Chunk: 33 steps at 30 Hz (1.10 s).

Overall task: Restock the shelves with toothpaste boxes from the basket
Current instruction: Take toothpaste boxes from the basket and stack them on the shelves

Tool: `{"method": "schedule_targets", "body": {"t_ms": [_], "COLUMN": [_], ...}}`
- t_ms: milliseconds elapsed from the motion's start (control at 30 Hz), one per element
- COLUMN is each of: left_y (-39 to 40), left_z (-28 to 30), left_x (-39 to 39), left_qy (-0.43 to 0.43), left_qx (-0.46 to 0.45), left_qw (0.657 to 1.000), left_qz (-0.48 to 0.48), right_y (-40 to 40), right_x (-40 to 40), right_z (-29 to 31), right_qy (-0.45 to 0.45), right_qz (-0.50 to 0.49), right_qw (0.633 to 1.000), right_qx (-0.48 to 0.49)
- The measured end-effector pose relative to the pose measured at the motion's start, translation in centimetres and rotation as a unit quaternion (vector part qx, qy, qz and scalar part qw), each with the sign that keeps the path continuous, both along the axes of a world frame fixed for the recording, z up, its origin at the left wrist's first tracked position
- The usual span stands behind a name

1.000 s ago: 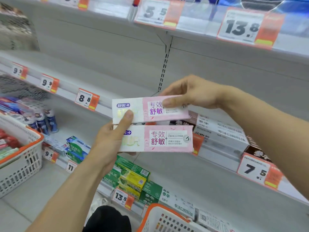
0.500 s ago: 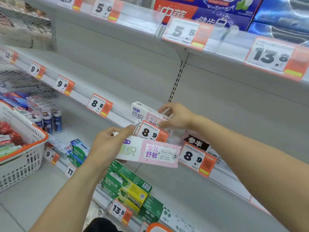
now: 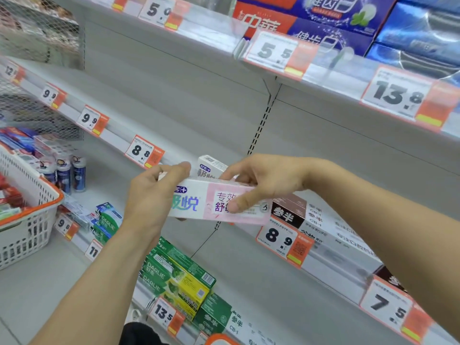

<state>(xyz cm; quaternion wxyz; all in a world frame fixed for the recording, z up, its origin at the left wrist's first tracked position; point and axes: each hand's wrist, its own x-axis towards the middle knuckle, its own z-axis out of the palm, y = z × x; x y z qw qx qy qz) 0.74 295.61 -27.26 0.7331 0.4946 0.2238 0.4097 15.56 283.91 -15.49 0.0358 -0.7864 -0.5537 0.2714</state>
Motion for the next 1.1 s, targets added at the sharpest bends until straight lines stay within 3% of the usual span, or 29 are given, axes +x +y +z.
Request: {"method": "schedule_targets", "body": {"t_ms": [100,167,233,300,367,567,667,767,933,1100], "left_y": [0.1,0.3,-0.4,-2.0,-3.6,-5.4,-5.6,-6.0,-6.8,-6.8], "left_z": [0.1,-0.7,-1.7,-2.7,-3.6,-4.0,-4.6,-4.6,-4.3,-4.6], "left_x": [1.0,2.1,3.2,4.2,5.7,9.0,9.4,9.2,8.9,8.7], "left_qy": [0.006,0.086,0.175,0.196,0.202,0.244,0.282,0.28,0.288,0.301], "left_qx": [-0.009,0.016,0.113,0.251,0.38,0.552,0.562,0.551,0.563,0.569], "left_qw": [1.0,0.996,0.977,0.946,0.9,0.796,0.777,0.786,0.773,0.762], "left_qz": [-0.006,0.012,0.039,0.064,0.065,0.049,-0.008,-0.023,-0.053,-0.066], "right_y": [-0.5,-0.8,-0.8,-0.1,1.2,3.1,2.8,1.9,0.5,-1.3], "right_x": [1.3,2.9,4.7,6.2,7.3,9.6,9.9,9.6,8.9,8.8], "right_z": [1.2,1.8,2.0,1.3,-0.1,-4.2,-4.9,-4.4,-3.8,-4.3], "right_qy": [-0.016,-0.057,-0.158,-0.244,-0.269,-0.091,-0.086,-0.077,-0.212,-0.212], "right_qz": [-0.013,-0.054,-0.089,-0.127,-0.172,-0.17,-0.129,-0.125,-0.07,-0.013], "right_qw": [0.998,0.99,0.97,0.941,0.922,0.958,0.972,0.979,0.971,0.974], "right_qx": [0.066,0.119,0.162,0.199,0.218,0.215,0.174,0.14,0.082,0.076]}}
